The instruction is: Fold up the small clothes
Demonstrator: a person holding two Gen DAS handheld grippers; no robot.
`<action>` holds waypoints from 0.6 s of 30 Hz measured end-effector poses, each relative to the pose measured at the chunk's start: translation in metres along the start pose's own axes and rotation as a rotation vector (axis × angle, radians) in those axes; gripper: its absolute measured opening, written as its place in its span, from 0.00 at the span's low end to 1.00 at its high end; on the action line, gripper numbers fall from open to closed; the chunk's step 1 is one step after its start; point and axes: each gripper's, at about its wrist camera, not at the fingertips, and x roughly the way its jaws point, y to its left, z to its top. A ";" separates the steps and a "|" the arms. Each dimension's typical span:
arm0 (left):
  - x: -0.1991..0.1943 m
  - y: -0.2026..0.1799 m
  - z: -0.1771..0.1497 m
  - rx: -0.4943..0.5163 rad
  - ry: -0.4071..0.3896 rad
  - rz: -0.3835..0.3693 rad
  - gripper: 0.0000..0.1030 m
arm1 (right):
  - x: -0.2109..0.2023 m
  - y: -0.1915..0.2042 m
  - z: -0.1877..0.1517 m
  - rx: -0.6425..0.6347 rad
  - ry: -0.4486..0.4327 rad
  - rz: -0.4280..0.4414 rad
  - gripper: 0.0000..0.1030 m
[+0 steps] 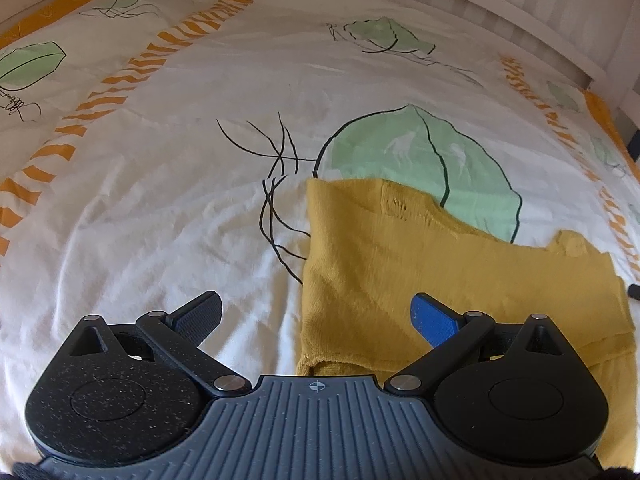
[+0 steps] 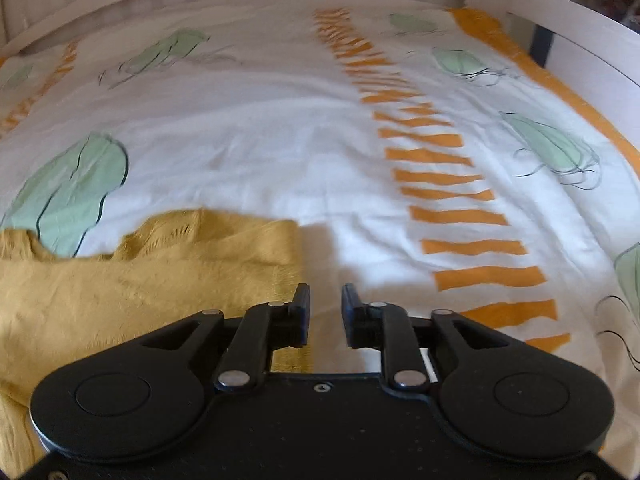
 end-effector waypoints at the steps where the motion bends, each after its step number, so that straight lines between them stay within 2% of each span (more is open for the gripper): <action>1: 0.001 0.000 0.000 0.001 0.003 0.002 0.99 | -0.002 -0.002 0.000 0.005 -0.002 0.013 0.29; 3: 0.004 -0.001 -0.002 0.002 0.012 0.004 0.99 | -0.004 -0.002 -0.001 0.005 0.001 0.037 0.29; 4: 0.005 -0.002 -0.003 0.007 0.020 0.004 0.99 | -0.004 -0.001 -0.003 0.002 0.007 0.046 0.32; 6: 0.010 -0.003 -0.007 0.024 0.041 0.004 0.99 | 0.001 0.001 -0.007 0.002 0.029 0.065 0.50; 9: 0.022 -0.003 -0.015 0.061 0.086 0.019 0.99 | 0.011 0.005 -0.021 -0.004 0.065 0.073 0.53; 11: 0.032 0.000 -0.021 0.077 0.123 0.038 0.99 | 0.012 0.000 -0.030 0.020 0.037 0.075 0.58; 16: 0.036 0.007 -0.024 0.064 0.111 0.020 0.99 | 0.012 -0.009 -0.033 0.032 0.034 0.084 0.65; 18: 0.037 0.007 -0.026 0.061 0.102 0.020 1.00 | 0.014 -0.008 -0.034 0.022 0.030 0.074 0.75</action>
